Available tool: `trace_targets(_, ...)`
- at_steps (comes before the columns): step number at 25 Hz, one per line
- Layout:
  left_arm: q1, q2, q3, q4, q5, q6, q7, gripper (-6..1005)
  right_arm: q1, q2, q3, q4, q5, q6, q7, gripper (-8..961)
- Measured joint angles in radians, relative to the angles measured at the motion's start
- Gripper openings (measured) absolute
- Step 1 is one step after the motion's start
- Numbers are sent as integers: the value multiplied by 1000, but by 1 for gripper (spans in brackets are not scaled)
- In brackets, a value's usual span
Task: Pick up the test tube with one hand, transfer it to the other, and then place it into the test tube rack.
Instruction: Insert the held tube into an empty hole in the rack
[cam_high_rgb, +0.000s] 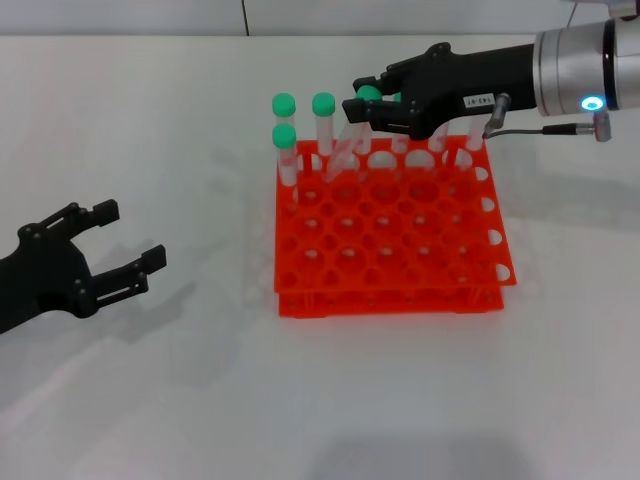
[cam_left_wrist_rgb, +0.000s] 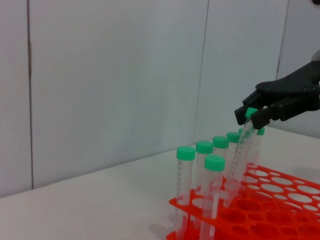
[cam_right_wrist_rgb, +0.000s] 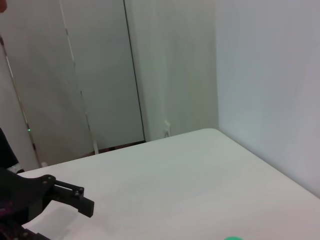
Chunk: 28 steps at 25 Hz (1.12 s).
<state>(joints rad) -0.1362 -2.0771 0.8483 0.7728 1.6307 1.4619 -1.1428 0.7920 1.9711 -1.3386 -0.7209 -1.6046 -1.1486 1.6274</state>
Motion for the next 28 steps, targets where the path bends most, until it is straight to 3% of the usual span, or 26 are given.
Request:
trace_targets(6,-10,-1,0,-11,0,0,0,866,16,5,-3,-4,-37,1,18,312)
trace_targets(12,-10,-1,0,-12,0,0,4,866,60,27,1,-4,-103,10,39,319)
trace_targets(28,-12,-1,-1,-12,9,0,6,866,124,38,-6,6,-182,24,86,338)
